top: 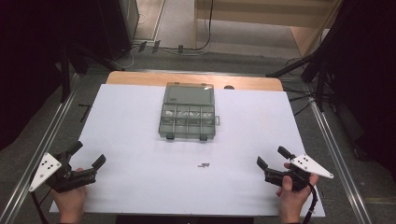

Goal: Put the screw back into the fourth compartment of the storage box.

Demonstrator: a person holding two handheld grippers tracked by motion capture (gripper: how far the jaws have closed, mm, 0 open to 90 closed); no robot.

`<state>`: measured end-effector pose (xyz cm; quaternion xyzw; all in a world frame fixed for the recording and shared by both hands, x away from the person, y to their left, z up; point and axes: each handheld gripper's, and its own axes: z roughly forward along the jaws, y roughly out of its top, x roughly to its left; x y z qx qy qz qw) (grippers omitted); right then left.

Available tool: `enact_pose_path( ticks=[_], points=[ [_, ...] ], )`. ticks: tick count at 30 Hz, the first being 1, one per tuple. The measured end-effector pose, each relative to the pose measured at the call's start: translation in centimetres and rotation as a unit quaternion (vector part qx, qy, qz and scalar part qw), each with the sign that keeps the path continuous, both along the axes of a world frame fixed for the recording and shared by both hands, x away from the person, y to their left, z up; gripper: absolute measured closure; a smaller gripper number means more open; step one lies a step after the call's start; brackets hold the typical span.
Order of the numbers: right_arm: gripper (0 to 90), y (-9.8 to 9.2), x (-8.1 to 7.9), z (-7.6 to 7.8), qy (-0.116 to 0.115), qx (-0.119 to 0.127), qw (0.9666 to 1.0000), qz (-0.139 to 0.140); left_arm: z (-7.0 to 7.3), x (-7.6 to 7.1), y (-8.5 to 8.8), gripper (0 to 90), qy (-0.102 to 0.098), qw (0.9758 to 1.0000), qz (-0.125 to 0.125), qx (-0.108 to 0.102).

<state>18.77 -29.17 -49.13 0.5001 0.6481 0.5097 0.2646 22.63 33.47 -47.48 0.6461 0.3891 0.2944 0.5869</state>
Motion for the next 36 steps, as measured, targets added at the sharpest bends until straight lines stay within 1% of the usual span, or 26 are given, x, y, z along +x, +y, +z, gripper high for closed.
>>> enact_pose_path(
  ticks=[4, 5, 8, 9, 11, 15, 16, 17, 18, 19, 20, 22, 23, 24, 25, 27, 28, 29, 31, 32, 33, 34, 36],
  points=[
    [8.2, 0.2, 0.1, 0.1, 0.004, -0.001, 1.0000, 0.005, 0.1, -0.1, 0.1, 1.2, -0.002, 1.0000, 0.000, -0.004],
    [9.5, 0.2, 0.1, 0.2, 0.005, -0.005, 1.0000, 0.006, 0.1, -0.2, 0.1, 1.2, -0.003, 1.0000, 0.001, -0.003],
    [11.9, 0.4, 0.2, 0.4, 0.012, -0.004, 0.9999, 0.000, 0.1, -0.2, 0.2, 1.2, -0.004, 1.0000, 0.001, -0.005],
    [12.2, 0.5, 0.2, 0.4, 0.012, -0.009, 0.9999, -0.001, 0.1, -0.2, 0.2, 1.2, -0.003, 1.0000, 0.001, -0.005],
    [12.5, 0.7, 0.3, 0.7, 0.014, -0.006, 0.9999, 0.003, 0.1, -0.1, 0.2, 1.2, -0.004, 1.0000, 0.001, -0.004],
    [12.8, 1.4, 0.4, 1.3, 0.014, -0.021, 0.9996, 0.014, 0.2, -0.1, 0.3, 1.2, -0.002, 1.0000, 0.002, -0.009],
    [13.9, 1.5, 0.4, 1.4, 0.012, -0.022, 0.9996, 0.012, 0.2, -0.1, 0.3, 1.2, -0.002, 0.9999, 0.001, -0.012],
    [14.0, 1.6, 0.4, 1.6, 0.013, -0.021, 0.9996, 0.014, 0.2, -0.1, 0.3, 1.2, -0.003, 0.9999, 0.001, -0.014],
    [14.0, 1.7, 0.4, 1.8, 0.015, -0.014, 0.9996, 0.019, 0.2, -0.1, 0.3, 1.2, -0.003, 0.9999, 0.001, -0.016],
    [14.0, 1.7, 0.4, 1.8, 0.015, -0.014, 0.9996, 0.019, 0.2, -0.1, 0.3, 1.2, -0.003, 0.9999, 0.001, -0.016],
    [14.1, 2.2, 0.7, 2.3, 0.017, -0.017, 0.9994, 0.027, 0.1, 0.0, 0.3, 1.2, -0.001, 0.9999, 0.000, -0.014],
    [14.3, 2.8, 0.9, 2.6, 0.020, -0.022, 0.9987, 0.040, 0.1, 0.0, 0.3, 1.2, -0.001, 0.9999, -0.002, -0.011],
    [14.3, 2.8, 0.9, 2.6, 0.020, -0.022, 0.9987, 0.040, 0.2, -0.1, 0.2, 1.2, -0.002, 1.0000, 0.000, -0.010],
    [14.4, 3.2, 1.1, 2.8, 0.021, -0.023, 0.9984, 0.046, 0.2, -0.2, 0.2, 1.2, -0.005, 1.0000, 0.002, -0.007],
    [14.4, 3.9, 1.3, 3.1, 0.025, -0.027, 0.9975, 0.061, 0.3, -0.2, 0.2, 1.2, -0.008, 0.9999, 0.000, -0.009],
    [15.5, 4.7, 1.7, 3.5, 0.029, -0.036, 0.9963, 0.072, 0.3, -0.3, 0.2, 1.2, -0.009, 0.9999, 0.002, -0.013],
    [15.5, 4.7, 1.7, 3.5, 0.029, -0.036, 0.9963, 0.072, 0.3, -0.3, 0.3, 1.2, -0.009, 0.9999, 0.002, -0.013],
    [15.9, 5.3, 2.0, 3.8, 0.035, -0.037, 0.9950, 0.085, 0.3, -0.2, 0.4, 1.2, -0.010, 0.9998, 0.003, -0.014],
    [16.9, 5.7, 2.2, 3.9, 0.038, -0.041, 0.9944, 0.090, 0.3, -0.2, 0.5, 1.2, -0.012, 0.9997, 0.003, -0.021],
    [18.9, 6.3, 2.5, 4.2, 0.041, -0.046, 0.9932, 0.098, 0.4, -0.2, 0.6, 1.2, -0.011, 0.9997, 0.005, -0.021],
    [18.9, 6.3, 2.5, 4.2, 0.041, -0.046, 0.9932, 0.098, 0.4, -0.2, 0.6, 1.2, -0.012, 0.9997, 0.004, -0.021],
    [21.1, 6.5, 2.7, 4.3, 0.042, -0.045, 0.9929, 0.102, 0.4, -0.2, 0.6, 1.2, -0.012, 0.9997, 0.002, -0.023],
    [28.2, 7.4, 3.2, 4.5, 0.051, -0.050, 0.9909, 0.114, 0.4, -0.2, 0.6, 1.2, -0.011, 0.9997, 0.002, -0.022]
  ],
)
